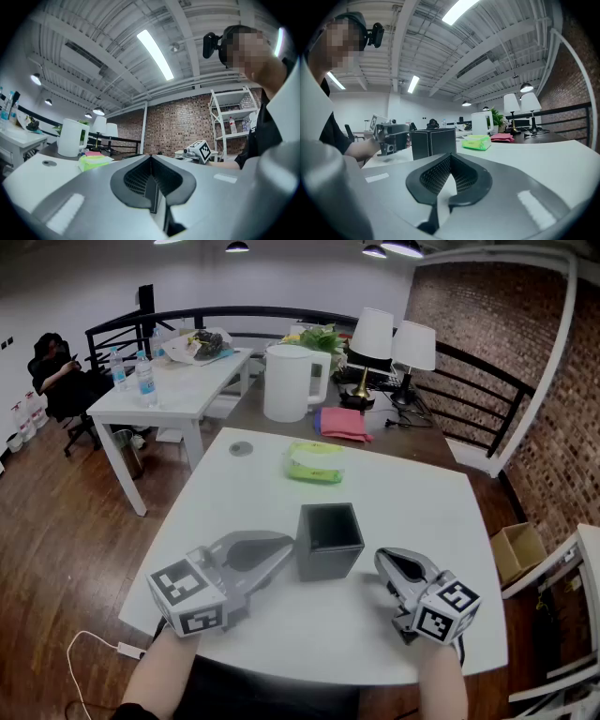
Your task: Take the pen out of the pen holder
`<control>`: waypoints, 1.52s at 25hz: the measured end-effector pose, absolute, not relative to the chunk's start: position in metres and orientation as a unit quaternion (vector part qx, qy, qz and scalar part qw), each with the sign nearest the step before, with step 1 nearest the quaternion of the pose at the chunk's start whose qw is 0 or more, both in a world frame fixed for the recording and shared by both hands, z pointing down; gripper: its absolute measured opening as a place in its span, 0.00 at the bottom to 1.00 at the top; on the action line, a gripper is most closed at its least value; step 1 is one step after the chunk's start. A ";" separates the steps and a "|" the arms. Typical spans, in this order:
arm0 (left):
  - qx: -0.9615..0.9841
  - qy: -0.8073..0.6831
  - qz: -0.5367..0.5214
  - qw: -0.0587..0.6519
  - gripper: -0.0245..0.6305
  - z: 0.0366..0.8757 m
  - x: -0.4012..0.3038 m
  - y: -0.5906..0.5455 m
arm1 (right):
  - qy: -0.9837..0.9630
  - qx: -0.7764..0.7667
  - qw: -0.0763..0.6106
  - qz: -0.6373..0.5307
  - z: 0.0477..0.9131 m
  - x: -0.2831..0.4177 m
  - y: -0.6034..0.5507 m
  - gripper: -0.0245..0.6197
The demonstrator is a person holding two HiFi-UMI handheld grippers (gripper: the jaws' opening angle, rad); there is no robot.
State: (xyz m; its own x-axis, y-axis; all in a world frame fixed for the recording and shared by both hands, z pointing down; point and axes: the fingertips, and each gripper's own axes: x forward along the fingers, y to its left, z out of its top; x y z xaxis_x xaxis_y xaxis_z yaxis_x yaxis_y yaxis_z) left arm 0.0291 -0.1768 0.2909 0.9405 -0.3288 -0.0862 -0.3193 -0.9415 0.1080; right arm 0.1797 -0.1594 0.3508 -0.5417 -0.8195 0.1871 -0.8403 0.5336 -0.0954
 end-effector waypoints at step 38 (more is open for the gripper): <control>0.988 -0.150 -0.022 -0.014 0.08 0.262 0.064 -0.172 | -0.879 0.465 0.062 0.088 0.353 0.176 -0.155 0.06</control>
